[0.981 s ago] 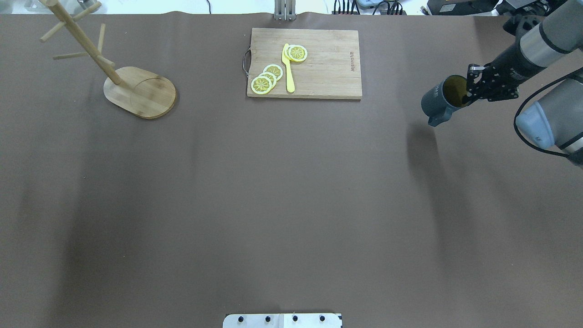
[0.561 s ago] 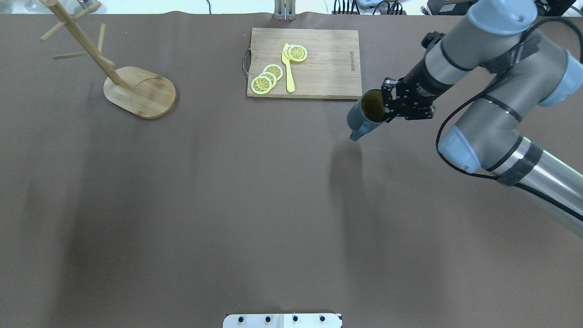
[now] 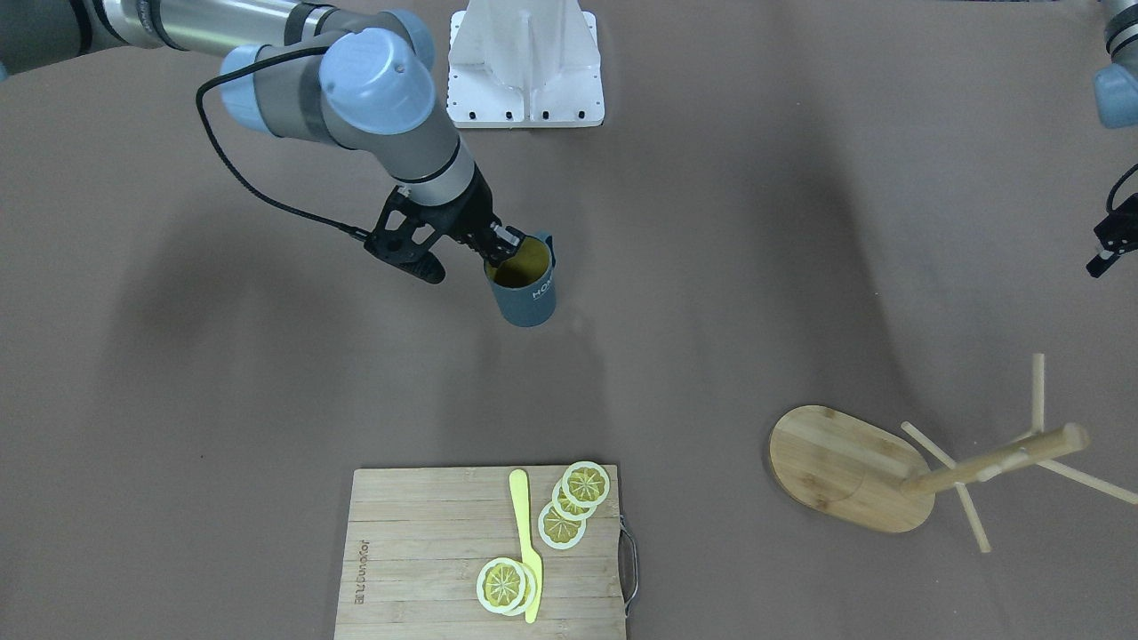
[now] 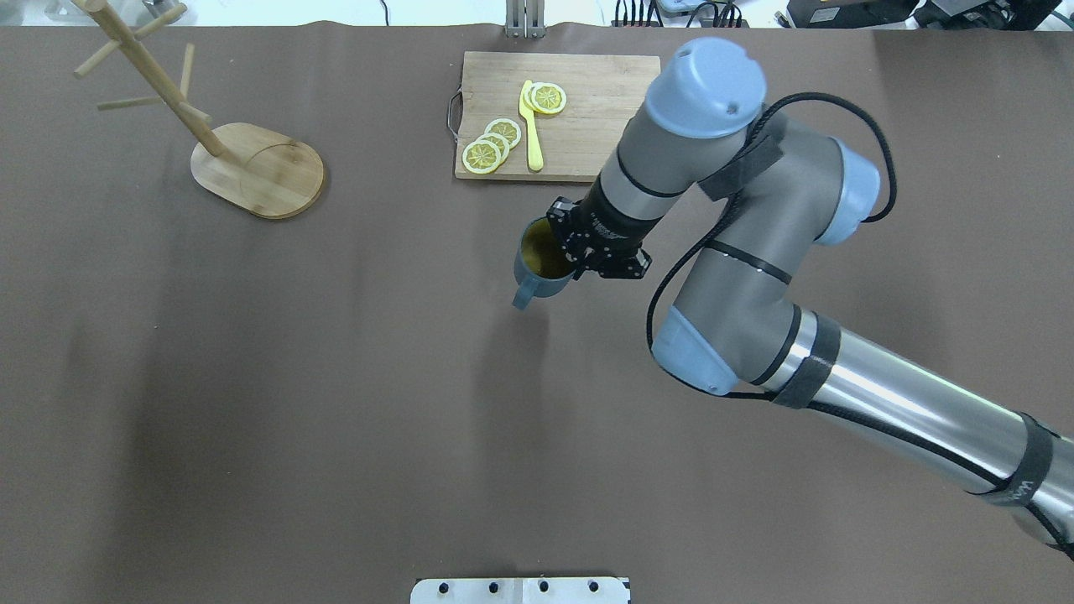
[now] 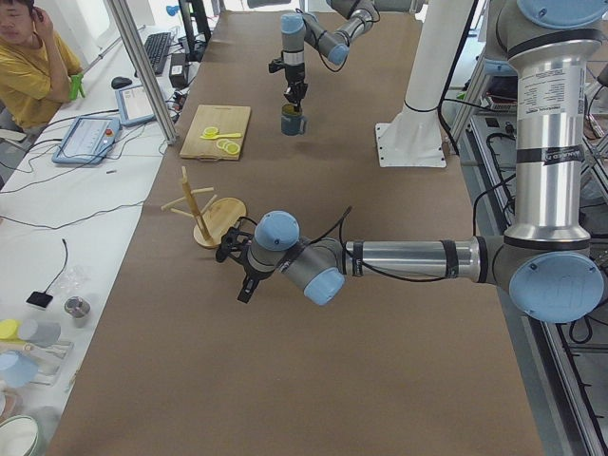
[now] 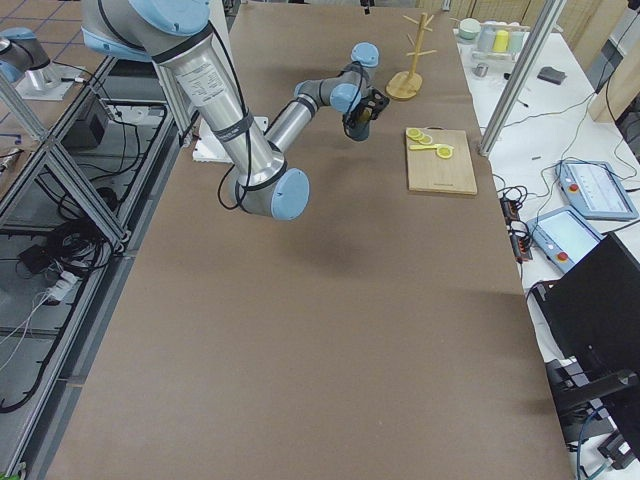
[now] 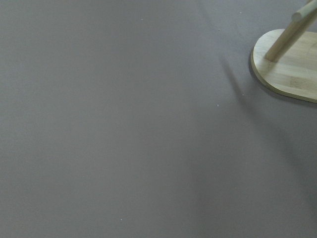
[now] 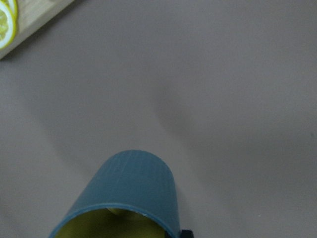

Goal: Hang cup on storage rack
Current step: 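Carry the blue mug with the right gripper toward the table center, then release the mug and lift the right gripper away while the left arm reaches in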

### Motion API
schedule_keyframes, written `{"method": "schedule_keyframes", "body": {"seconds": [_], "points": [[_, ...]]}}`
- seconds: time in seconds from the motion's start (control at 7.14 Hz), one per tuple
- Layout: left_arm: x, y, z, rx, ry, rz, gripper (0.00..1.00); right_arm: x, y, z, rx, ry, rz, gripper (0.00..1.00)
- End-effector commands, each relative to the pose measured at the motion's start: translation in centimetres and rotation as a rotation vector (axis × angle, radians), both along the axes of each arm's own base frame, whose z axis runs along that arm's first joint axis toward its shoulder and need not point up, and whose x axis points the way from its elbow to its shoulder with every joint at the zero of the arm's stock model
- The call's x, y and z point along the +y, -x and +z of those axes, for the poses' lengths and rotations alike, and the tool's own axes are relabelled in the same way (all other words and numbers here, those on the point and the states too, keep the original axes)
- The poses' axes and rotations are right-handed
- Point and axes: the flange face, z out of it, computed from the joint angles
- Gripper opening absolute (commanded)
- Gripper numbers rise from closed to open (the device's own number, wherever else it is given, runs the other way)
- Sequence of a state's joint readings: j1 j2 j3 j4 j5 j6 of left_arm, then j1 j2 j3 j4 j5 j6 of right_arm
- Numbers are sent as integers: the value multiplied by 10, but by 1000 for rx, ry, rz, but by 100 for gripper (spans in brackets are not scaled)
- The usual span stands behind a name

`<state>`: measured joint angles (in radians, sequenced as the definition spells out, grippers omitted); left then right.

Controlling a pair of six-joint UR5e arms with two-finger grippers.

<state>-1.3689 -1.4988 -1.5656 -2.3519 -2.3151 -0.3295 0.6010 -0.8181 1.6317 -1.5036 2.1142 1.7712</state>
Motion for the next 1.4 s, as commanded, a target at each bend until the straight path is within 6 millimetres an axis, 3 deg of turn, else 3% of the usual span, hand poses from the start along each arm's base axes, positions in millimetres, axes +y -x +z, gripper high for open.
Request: {"method": "schedule_keyframes", "body": {"seconds": [0.0,0.28,0.42,0.7,0.84,0.98,1.26], "points": [[-16,-11,16,11,-35,17,98,18,26,3,27,22,-23,0],[-14,-11,34,9,-10,17,98,18,35,12,47,36,-31,4],[-25,-19,25,13,-30,30,98,19,35,13,45,36,-35,46],[-15,-69,-3,117,-49,31,98,21,30,7,30,29,-39,71],[-4,-103,-28,207,-38,27,98,17,21,0,18,24,-30,95],[5,-113,-66,251,-69,21,97,0,-5,-4,-11,46,-23,95],[35,-143,-141,359,-96,70,96,-21,-82,19,-54,62,4,93]]}}
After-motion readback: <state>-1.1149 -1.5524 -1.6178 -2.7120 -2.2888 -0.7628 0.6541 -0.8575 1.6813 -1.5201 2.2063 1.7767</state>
